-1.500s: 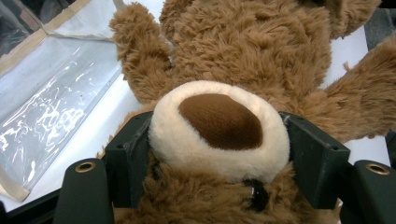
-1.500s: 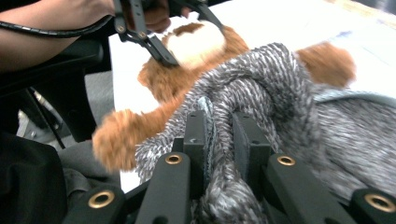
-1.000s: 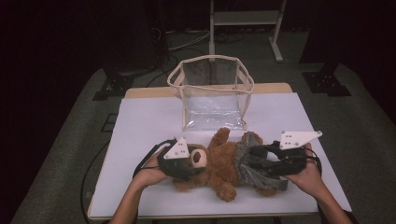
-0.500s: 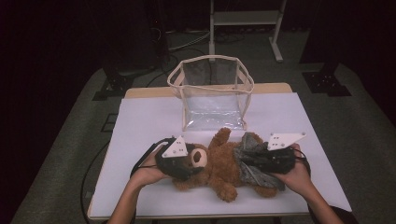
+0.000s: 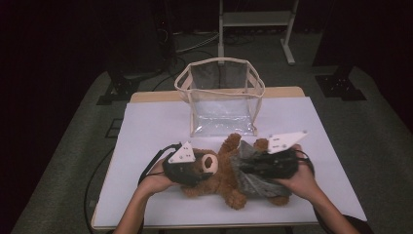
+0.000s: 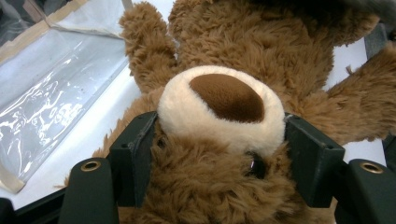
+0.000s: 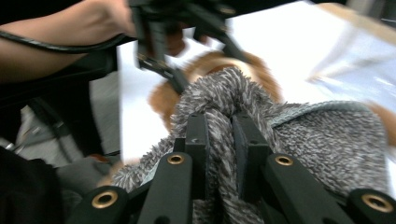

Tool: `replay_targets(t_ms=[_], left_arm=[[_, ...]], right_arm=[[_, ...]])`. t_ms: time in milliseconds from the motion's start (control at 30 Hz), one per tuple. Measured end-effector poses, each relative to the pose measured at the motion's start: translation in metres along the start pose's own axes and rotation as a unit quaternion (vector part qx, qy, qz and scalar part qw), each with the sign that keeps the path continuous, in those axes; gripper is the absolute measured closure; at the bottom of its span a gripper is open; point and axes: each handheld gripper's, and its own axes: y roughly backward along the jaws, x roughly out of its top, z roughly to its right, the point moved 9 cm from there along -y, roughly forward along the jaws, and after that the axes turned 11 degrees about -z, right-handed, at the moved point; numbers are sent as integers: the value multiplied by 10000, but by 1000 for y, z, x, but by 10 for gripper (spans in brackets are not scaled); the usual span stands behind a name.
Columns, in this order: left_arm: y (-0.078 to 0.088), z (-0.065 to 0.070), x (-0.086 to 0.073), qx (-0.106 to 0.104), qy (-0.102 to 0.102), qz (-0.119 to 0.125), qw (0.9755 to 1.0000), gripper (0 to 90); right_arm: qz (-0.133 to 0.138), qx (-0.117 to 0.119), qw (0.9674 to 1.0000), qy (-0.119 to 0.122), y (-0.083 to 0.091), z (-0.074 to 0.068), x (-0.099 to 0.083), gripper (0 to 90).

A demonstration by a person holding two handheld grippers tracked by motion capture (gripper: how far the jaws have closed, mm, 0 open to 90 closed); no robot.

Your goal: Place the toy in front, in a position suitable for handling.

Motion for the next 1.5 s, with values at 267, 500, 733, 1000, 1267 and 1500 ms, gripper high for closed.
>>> replay_targets(t_ms=[267, 500, 733, 1000, 1267, 1500], left_arm=[[5, -5, -3, 3, 13, 19, 10000, 295], [23, -9, -9, 9, 135, -75, 9999, 194], [9, -7, -17, -248, 195, -39, 9995, 350], [4, -9, -13, -107, 140, 15, 9998, 372], [6, -10, -14, -179, 150, 45, 9997, 360], [6, -6, -14, -168, 28, -18, 9999, 361]], right_arm=[[-857, 344, 9944, 510, -57, -23, 1, 778], [-863, 169, 9954, 375, -42, -18, -25, 784], [-756, 63, 9966, 323, -31, -15, -22, 783], [-1013, 164, 9915, 800, -61, -26, -5, 782], [-1059, 288, 9926, 516, -46, -29, -30, 781], [-617, 79, 9965, 566, -23, -21, 1, 781]])
